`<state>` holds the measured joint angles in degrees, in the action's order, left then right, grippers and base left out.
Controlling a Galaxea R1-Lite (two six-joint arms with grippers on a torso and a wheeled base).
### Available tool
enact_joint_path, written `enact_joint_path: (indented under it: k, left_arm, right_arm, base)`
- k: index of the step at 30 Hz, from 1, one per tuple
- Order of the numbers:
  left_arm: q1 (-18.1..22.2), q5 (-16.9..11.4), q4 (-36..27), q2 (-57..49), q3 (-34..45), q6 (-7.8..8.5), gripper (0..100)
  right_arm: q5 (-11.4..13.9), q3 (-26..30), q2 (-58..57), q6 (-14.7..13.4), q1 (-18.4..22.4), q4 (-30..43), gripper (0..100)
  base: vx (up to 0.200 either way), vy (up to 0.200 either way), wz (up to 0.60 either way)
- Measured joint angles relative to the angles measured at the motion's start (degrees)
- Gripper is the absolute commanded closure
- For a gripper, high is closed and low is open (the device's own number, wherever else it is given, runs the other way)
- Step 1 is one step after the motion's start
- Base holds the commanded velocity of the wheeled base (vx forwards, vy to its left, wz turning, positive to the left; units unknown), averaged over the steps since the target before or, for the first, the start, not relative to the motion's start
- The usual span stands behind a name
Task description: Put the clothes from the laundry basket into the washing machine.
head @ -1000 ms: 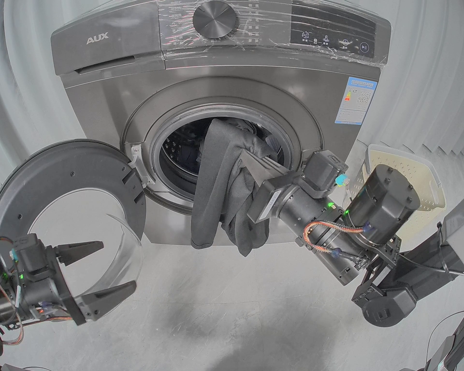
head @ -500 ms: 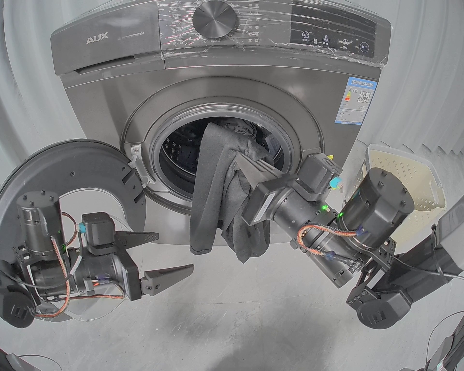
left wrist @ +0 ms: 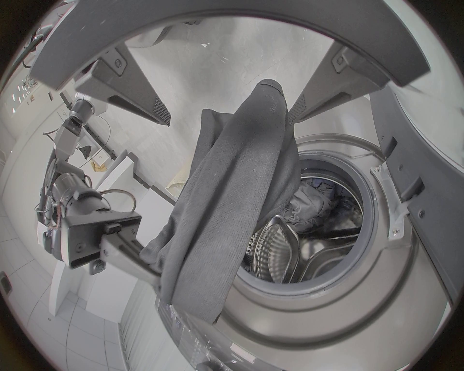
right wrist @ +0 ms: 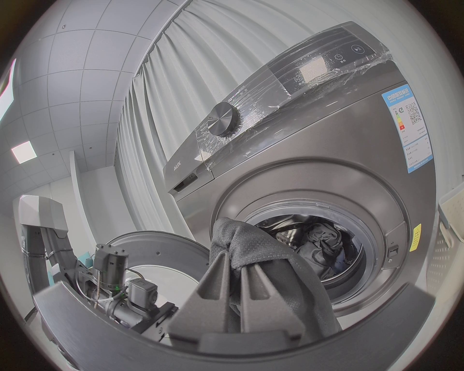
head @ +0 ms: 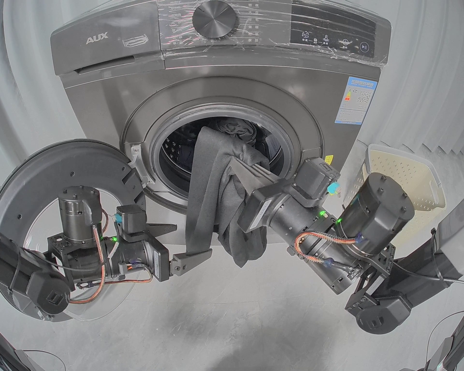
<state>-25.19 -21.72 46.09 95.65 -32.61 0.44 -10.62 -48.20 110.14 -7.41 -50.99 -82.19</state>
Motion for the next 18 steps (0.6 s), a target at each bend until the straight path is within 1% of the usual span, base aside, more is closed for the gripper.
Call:
enact_joint_path:
  k: [2, 7, 11, 14, 15, 18]
  left_arm:
    - [0.02, 0.18, 0.46, 1.07, -0.52, 0.0, 0]
    - [0.05, 0.76, 4.82, 5.1, -2.08, -0.06, 0]
    - [0.13, 2.16, 9.06, 8.7, -3.27, -0.09, 0]
    - [0.35, 3.08, 10.8, 10.69, -4.02, -0.12, 0]
    - [0.39, 3.41, 11.65, 11.24, -4.24, -0.2, 100]
    - [0.55, 4.22, 14.34, 12.7, -4.73, -0.41, 100]
  right_arm:
    - [0.0, 0.02, -0.02, 0.0, -0.13, 0.0, 100]
    - [0.0, 0.16, -0.02, -0.02, -0.4, 0.0, 100]
    - [-0.02, 0.33, -0.06, -0.05, -0.52, -0.04, 100]
    - [0.0, 0.55, -0.09, -0.06, -0.55, -0.09, 100]
    - [0.0, 0.6, -0.09, -0.06, -0.57, -0.09, 100]
    - [-0.02, 0.85, -0.09, -0.06, -0.6, -0.46, 100]
  base:
    - [0.0, 0.0, 0.0]
    - [0.0, 0.0, 0.0]
    - [0.0, 0.0, 0.0]
    - [0.0, 0.0, 0.0]
    - [0.0, 0.0, 0.0]
    - [0.0, 0.0, 0.0]
